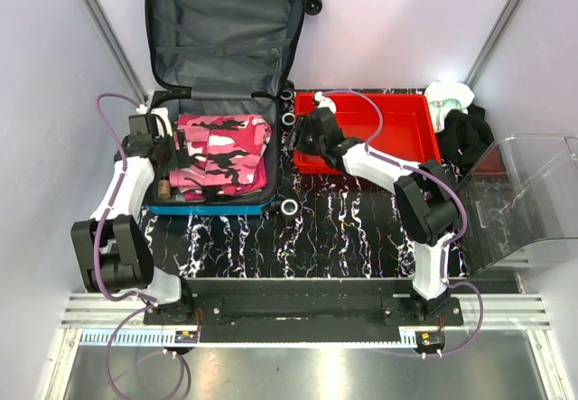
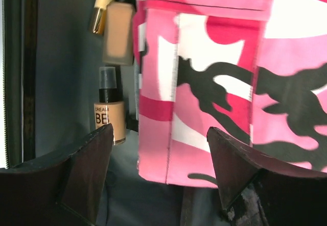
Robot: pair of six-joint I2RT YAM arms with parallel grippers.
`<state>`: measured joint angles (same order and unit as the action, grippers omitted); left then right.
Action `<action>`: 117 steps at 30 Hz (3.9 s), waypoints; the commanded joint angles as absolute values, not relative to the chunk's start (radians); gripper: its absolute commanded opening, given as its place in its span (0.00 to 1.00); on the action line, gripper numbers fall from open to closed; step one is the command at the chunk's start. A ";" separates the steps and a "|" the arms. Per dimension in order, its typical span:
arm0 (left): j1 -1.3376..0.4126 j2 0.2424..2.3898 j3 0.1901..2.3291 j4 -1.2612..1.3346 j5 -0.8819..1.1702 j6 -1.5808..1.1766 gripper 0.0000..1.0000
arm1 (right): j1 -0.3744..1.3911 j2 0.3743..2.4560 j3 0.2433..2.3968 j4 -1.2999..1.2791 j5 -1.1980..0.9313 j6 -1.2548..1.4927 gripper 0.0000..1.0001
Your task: Open, take out, and arrange the luggage
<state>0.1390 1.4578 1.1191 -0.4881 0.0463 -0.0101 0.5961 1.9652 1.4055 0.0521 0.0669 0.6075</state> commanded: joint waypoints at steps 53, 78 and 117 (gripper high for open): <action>0.141 1.762 1.431 -0.659 0.172 -0.026 0.63 | 0.807 2.419 2.160 -0.463 0.046 0.382 0.74; 0.121 2.009 1.497 -0.733 0.337 -0.061 0.67 | 0.766 2.539 2.407 -0.818 -0.059 0.364 0.77; 0.094 1.858 1.514 -0.706 0.173 -0.069 0.68 | 0.673 2.468 2.473 -0.897 -0.009 0.443 0.75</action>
